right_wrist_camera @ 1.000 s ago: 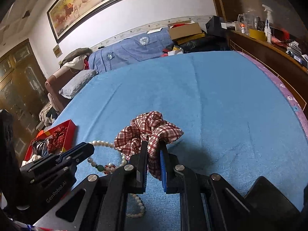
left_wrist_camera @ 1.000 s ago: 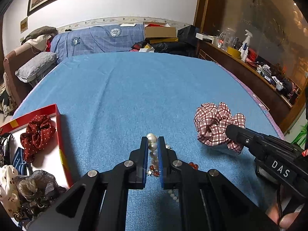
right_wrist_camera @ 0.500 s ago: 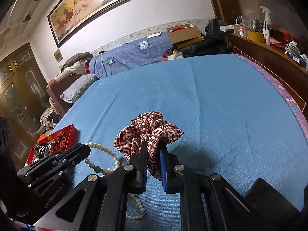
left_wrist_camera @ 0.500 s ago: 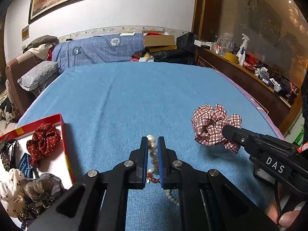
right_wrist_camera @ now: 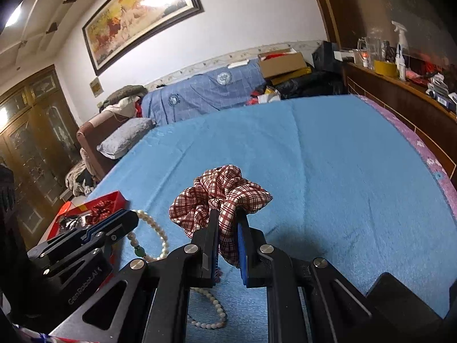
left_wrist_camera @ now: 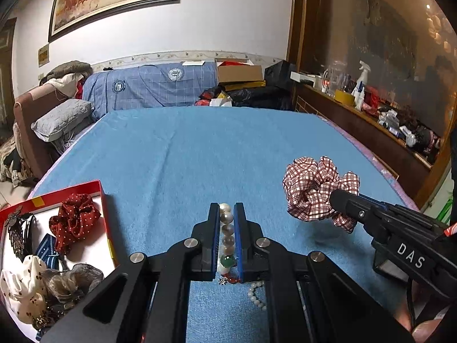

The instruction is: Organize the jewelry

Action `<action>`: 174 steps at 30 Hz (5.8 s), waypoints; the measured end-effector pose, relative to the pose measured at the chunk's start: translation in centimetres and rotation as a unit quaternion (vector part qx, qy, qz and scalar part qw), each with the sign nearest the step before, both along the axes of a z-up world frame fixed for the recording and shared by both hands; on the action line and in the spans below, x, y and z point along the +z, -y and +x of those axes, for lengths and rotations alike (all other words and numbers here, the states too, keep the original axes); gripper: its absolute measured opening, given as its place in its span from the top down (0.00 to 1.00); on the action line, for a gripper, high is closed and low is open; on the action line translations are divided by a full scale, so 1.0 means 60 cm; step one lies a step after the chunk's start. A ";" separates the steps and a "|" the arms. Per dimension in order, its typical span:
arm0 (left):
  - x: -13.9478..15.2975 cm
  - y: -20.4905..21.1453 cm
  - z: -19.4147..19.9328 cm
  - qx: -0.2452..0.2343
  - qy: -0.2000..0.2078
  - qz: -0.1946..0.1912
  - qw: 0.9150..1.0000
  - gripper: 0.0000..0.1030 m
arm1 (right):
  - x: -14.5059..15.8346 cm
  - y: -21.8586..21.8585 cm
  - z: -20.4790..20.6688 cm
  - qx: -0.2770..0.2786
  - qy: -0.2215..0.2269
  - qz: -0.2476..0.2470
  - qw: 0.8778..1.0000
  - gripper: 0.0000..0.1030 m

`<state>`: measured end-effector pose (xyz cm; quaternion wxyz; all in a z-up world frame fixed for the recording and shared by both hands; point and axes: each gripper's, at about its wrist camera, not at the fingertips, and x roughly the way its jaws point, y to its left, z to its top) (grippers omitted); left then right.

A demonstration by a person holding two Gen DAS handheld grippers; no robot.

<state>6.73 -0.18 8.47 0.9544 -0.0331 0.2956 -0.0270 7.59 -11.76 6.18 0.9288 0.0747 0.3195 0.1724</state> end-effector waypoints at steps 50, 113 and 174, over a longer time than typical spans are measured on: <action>0.022 -0.009 -0.053 -0.045 -0.093 -0.026 0.994 0.92 | 0.032 0.010 -0.036 0.030 0.030 0.050 0.998 0.88; -0.037 -0.239 -0.319 0.218 -0.004 0.061 0.974 0.35 | -0.046 -0.238 -0.264 0.199 0.081 -0.045 0.976 0.31; -0.081 -0.200 -0.368 0.248 -0.058 0.132 0.958 0.00 | -0.073 -0.217 -0.296 0.195 0.049 -0.063 0.978 0.09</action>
